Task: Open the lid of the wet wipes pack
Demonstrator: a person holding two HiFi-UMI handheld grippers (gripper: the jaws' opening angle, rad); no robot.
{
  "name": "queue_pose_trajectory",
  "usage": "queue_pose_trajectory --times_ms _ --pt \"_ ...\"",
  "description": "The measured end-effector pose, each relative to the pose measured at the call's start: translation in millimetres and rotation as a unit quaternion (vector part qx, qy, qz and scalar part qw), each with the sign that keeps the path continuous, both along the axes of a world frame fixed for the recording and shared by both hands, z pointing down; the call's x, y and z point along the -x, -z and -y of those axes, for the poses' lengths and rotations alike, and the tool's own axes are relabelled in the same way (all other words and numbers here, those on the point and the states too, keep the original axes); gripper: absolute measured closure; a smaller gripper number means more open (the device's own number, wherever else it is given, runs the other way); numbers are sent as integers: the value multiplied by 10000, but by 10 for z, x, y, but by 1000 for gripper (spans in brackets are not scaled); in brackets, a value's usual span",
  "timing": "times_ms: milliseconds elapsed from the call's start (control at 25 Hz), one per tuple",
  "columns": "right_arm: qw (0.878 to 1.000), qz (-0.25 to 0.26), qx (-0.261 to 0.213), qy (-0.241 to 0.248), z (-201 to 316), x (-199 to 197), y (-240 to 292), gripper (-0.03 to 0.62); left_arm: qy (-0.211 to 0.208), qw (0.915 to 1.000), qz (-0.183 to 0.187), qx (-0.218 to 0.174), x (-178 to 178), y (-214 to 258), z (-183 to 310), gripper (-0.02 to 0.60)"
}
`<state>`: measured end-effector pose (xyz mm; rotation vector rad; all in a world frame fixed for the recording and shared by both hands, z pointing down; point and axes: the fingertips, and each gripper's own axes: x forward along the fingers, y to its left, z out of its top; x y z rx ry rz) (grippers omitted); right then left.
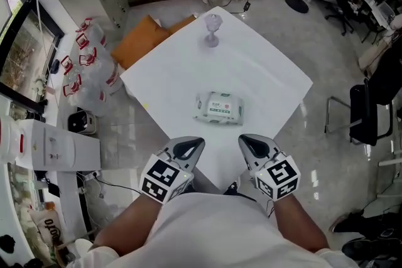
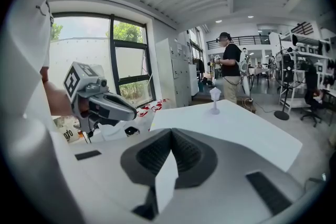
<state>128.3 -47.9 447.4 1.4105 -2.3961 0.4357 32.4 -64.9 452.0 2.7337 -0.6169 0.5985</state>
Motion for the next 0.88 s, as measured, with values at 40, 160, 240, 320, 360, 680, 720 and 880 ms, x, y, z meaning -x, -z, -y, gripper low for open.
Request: queue_pose_trajectory --times_ms 40,160,240,320,360,680,720,880 --pt "10000 -29 -16 0 5 10 9 586 0 10000 -17 -23 16 18 17 581" --pt "10000 -76 -37 -26 30 17 25 586 -8 10000 -81 -41 31 63 54 581" --pt "10000 -81 -50 -25 39 19 41 585 -17 9999 -103 -47 27 78 55 581" --pt "9999 -153 -75 -3 42 22 54 580 -25 9999 -106 -53 22 85 49 581" --pt "9997 -230 -93 14 40 23 58 574 -28 9999 -107 -51 21 86 43 581" --pt "9971 -717 -135 227 30 75 -8 542 5 9999 -116 -43 49 82 6 581" --pt "9971 -712 -123 236 36 82 -16 542 19 9999 -118 -38 56 81 9 581" --pt "9957 -860 -90 336 70 89 -77 546 106 9999 -99 9 99 58 10 581"
